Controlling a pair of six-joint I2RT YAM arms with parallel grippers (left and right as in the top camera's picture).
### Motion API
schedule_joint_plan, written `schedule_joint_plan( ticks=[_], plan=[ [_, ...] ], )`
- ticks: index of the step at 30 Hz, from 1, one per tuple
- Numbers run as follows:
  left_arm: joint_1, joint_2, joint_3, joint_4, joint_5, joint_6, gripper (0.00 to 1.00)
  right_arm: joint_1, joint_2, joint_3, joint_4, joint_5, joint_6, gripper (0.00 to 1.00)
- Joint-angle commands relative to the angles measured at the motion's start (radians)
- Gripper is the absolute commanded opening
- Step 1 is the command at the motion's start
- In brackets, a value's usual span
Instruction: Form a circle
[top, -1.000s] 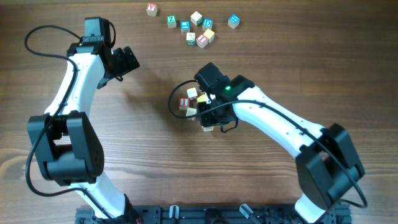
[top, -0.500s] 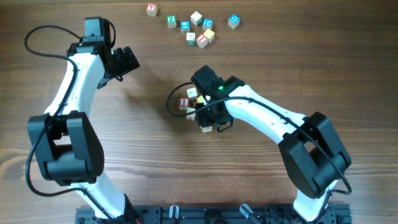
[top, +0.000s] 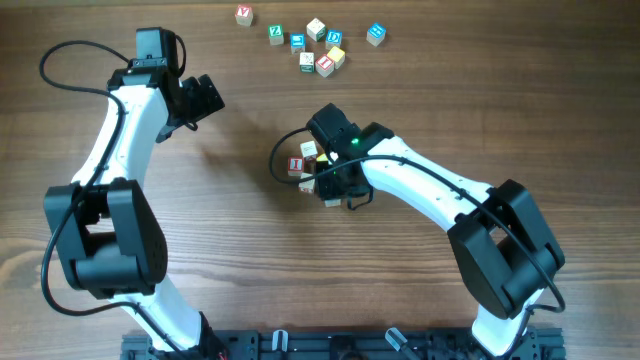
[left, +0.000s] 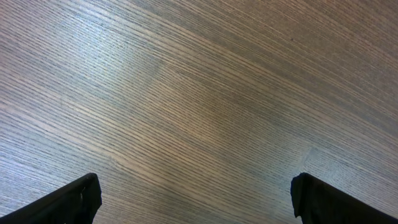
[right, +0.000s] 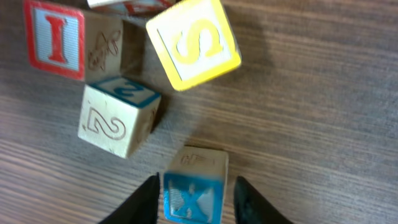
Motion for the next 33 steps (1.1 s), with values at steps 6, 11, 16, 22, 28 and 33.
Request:
schedule_joint_plan(
  ticks=[6,11,16,22,28,33],
  plan=[
    [0.003,-0.017,0.011,0.000,0.001,0.005,1.00,0.007,0.016,-0.007,0.022,0.029,0.016,0.51],
    [0.003,-0.017,0.011,0.000,0.001,0.005,1.00,0.007,0.016,-0.007,0.015,0.029,0.042,0.57],
    [0.003,-0.017,0.011,0.000,0.001,0.005,1.00,0.006,0.015,-0.006,0.026,0.029,0.042,0.56],
    [0.003,-0.017,0.011,0.000,0.001,0.005,1.00,0.006,-0.024,0.022,0.011,-0.009,0.042,0.52],
    [0.003,-0.017,0.011,0.000,0.001,0.005,1.00,0.006,-0.156,0.021,-0.092,-0.013,0.099,0.44],
    [0.003,-0.017,0.011,0.000,0.001,0.005,1.00,0.006,-0.157,-0.008,-0.188,-0.014,0.187,0.39]
  ],
)
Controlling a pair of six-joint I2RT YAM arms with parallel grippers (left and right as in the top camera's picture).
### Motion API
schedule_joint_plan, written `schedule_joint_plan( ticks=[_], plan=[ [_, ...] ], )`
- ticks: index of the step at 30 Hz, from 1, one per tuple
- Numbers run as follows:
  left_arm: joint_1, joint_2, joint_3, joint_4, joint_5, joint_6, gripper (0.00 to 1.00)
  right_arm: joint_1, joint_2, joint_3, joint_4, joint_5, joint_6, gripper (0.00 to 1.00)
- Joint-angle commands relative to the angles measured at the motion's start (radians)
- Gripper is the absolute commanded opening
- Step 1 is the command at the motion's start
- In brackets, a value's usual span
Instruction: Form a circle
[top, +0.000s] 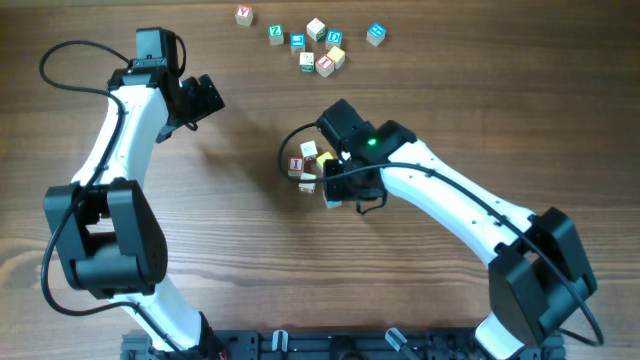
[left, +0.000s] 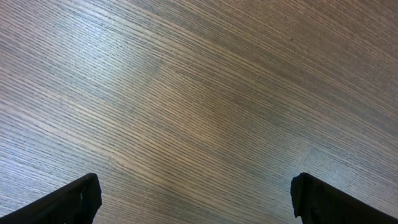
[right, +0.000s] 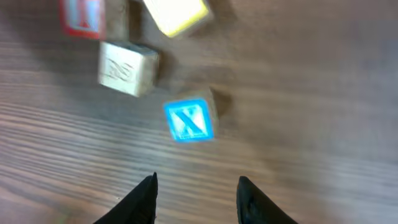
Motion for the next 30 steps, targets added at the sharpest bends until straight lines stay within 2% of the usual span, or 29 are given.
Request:
schedule_joint_plan(
  ticks=[1,3,5,6,11,15,17,21,24,30],
  plan=[
    [0.003,-0.017,0.011,0.000,0.001,0.005,1.00,0.006,-0.009,-0.027,-0.014,-0.015,0.113,0.33],
    [0.003,-0.017,0.011,0.000,0.001,0.005,1.00,0.006,-0.009,-0.058,-0.003,-0.026,0.171,0.31],
    [0.003,-0.017,0.011,0.000,0.001,0.005,1.00,0.006,-0.009,-0.095,0.012,-0.031,0.198,0.08],
    [0.003,-0.017,0.011,0.000,0.001,0.005,1.00,0.006,-0.009,-0.113,0.028,-0.040,0.198,0.04],
    [0.003,-0.017,0.011,0.000,0.001,0.005,1.00,0.006,-0.009,-0.149,0.071,-0.081,0.199,0.04],
    [0.003,-0.017,0.011,0.000,0.001,0.005,1.00,0.006,-0.009,-0.149,0.091,-0.080,0.198,0.13],
    [0.003,-0.017,0.011,0.000,0.001,0.005,1.00,0.006,-0.009,-0.149,0.110,-0.080,0.198,0.13],
    [0.003,-0.017,0.011,0.000,0.001,0.005,1.00,0.008,-0.009,-0.149,0.113,-0.080,0.199,0.11],
    [0.003,-0.017,0.011,0.000,0.001,0.005,1.00,0.014,-0.009,-0.149,0.112,-0.080,0.199,0.06],
    [0.003,-0.017,0.011,0.000,0.001,0.005,1.00,0.041,-0.009,-0.149,0.112,-0.061,0.214,0.05]
  ],
)
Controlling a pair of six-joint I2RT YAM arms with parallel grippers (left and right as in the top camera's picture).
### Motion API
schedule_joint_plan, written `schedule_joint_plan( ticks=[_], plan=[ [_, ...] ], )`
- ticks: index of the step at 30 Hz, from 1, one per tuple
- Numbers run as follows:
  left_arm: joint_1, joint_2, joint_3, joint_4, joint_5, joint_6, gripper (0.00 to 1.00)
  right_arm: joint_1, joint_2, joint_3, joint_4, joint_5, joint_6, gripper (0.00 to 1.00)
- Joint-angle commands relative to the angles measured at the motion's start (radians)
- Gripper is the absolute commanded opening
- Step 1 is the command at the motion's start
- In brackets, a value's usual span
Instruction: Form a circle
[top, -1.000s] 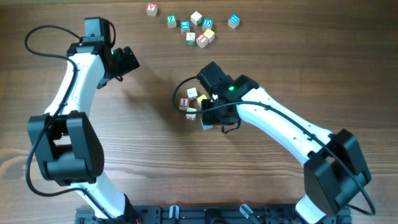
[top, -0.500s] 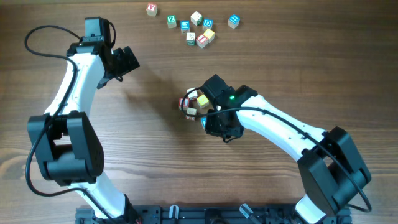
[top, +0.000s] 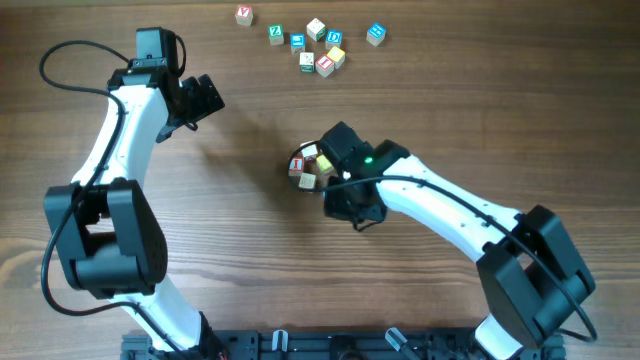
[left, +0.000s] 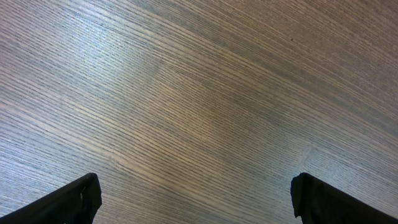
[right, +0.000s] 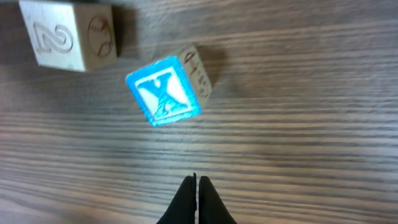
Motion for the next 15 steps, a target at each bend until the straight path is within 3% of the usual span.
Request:
schedule_joint_plan(
  ticks=[1,5,9,15],
  plan=[
    [0.003,-0.017,0.011,0.000,0.001,0.005,1.00,0.011,-0.009,-0.005,0.002,0.011,0.030,0.04],
    [0.003,-0.017,0.011,0.000,0.001,0.005,1.00,0.011,-0.009,-0.005,0.022,0.023,0.031,0.15],
    [0.003,-0.017,0.011,0.000,0.001,0.005,1.00,0.011,-0.009,-0.006,0.048,0.031,0.030,0.43],
    [0.003,-0.017,0.011,0.000,0.001,0.005,1.00,0.011,-0.009,-0.006,0.061,0.051,0.030,0.48]
  ],
)
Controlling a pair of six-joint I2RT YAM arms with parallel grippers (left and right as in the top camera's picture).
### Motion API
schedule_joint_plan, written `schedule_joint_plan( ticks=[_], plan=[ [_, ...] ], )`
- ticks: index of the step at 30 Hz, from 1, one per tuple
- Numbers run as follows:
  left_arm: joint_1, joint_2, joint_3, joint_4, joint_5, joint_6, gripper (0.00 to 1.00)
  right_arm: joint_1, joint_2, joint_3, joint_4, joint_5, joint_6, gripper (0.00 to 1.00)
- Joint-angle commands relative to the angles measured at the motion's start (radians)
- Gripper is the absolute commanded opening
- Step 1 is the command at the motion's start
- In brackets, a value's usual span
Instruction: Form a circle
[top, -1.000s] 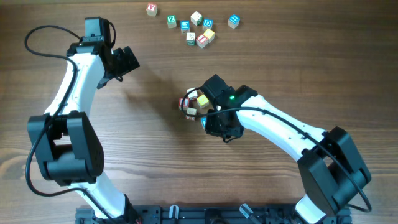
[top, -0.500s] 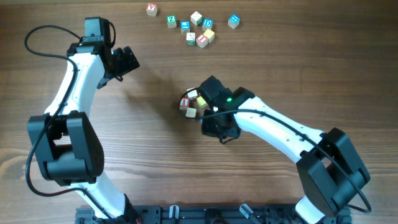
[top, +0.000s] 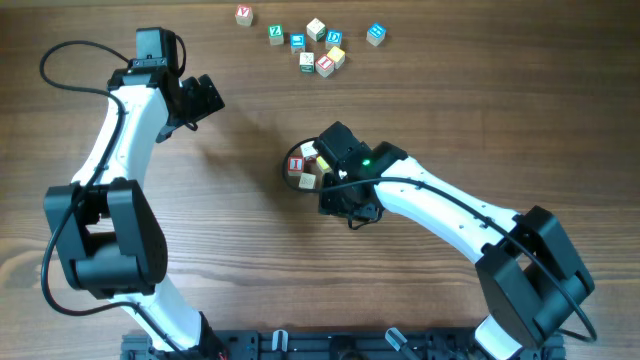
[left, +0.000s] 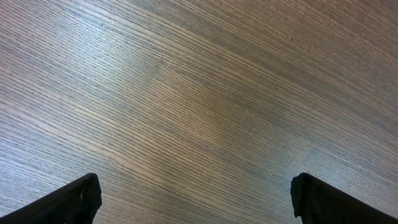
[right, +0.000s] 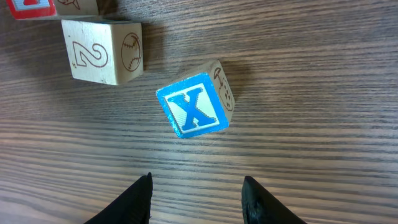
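Note:
A blue X block (right: 196, 107) lies tilted on the wood in the right wrist view, beyond my right gripper (right: 198, 190), which is open and empty. Up left of it sits a cream block marked 2 (right: 102, 51), and a red-edged block (right: 28, 6) peeks in at the top left corner. Overhead, this small cluster (top: 303, 165) lies at the table's middle, partly hidden under the right arm. My left gripper (left: 196, 194) is open over bare wood, far to the left.
Several loose letter blocks (top: 318, 45) lie scattered near the far edge, with one red-lettered block (top: 244, 14) off to their left. The wooden table (top: 240, 240) stretches bare toward the front.
My right gripper was shut below the X block; now it is open. The X block sits a little further right and lower in the wrist view. The left arm is unchanged.
My right gripper held the X block between its fingers beside the 2, I and S blocks. Then it stood open and back from the block left on the table. Then it was shut near the block, which had turned. Now it is open again.

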Motion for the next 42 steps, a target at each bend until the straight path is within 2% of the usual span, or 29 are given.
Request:
schedule_joint_plan(
  ticks=[1,9,11,20,23,28,42],
  plan=[
    [0.003,-0.017,0.011,0.000,0.001,0.005,1.00,0.002,-0.009,-0.006,0.000,0.048,0.004,0.49],
    [0.003,-0.017,0.011,0.000,0.001,0.005,1.00,0.002,-0.009,-0.044,-0.006,0.044,0.023,0.48],
    [0.003,-0.017,0.011,0.000,0.001,0.005,1.00,0.002,-0.009,-0.072,-0.001,0.028,0.067,0.41],
    [0.003,-0.017,0.011,0.000,0.001,0.005,1.00,0.002,-0.009,-0.075,0.047,0.032,0.076,0.32],
    [0.003,-0.017,0.011,0.000,0.001,0.005,1.00,0.002,-0.008,-0.077,0.039,0.036,0.085,0.22],
    [0.003,-0.017,0.011,0.000,0.001,0.005,1.00,0.003,-0.008,-0.078,0.033,0.025,0.109,0.16],
    [0.003,-0.017,0.011,0.000,0.001,0.005,1.00,0.024,-0.008,-0.097,0.084,0.051,0.160,0.13]
  ],
)
